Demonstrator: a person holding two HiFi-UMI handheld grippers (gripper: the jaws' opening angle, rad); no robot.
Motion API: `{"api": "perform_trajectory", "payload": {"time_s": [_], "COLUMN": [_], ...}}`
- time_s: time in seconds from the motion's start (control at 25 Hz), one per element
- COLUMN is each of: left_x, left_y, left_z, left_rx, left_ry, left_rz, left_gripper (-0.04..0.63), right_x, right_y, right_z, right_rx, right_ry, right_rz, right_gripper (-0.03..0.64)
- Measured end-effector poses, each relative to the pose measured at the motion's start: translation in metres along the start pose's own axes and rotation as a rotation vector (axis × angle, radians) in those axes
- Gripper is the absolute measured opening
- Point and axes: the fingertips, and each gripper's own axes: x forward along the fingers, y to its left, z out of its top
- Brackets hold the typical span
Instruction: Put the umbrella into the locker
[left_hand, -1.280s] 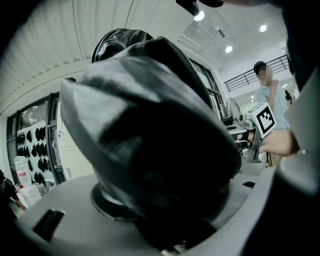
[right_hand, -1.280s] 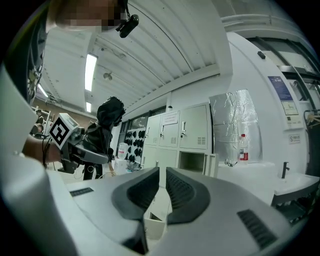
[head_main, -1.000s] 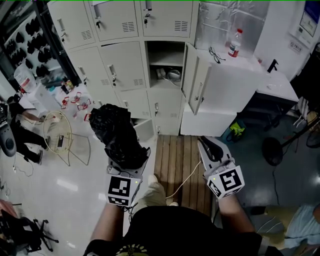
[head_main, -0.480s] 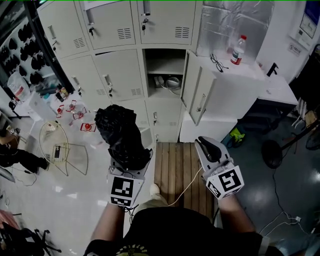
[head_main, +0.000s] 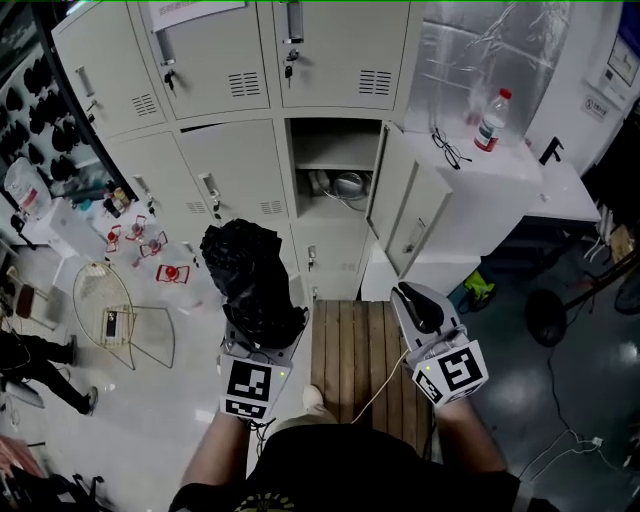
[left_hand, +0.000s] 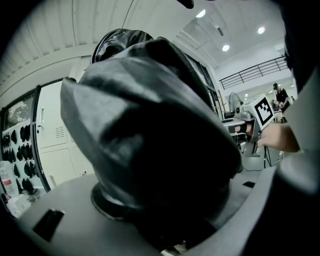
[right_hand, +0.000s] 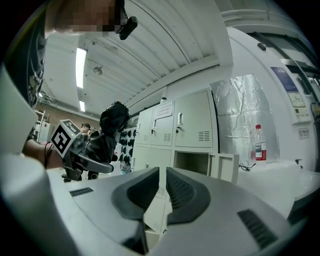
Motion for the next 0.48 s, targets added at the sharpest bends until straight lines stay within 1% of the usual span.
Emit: {"api": "perform_trajectory", "payload": {"time_s": [0.28, 0.48], "left_x": [0.032, 0.052], "left_y": [0.03, 0.051], "left_z": [-0.005, -0.004], "left_rx": [-0.002, -0.004], "left_ry": [0.011, -0.001], "left_rz": [-0.039, -0.052], "left_gripper": [0.294, 0.295], "right_x": [0.039, 0.066], "right_y": [-0.015, -0.021], "right_z": [-0.007, -0.007], "right_rx": [0.017, 0.012], "right_ry": [0.017, 0.026], "right_rz": [-0.026, -0.041], "right_gripper": [0.035, 0.035]}}
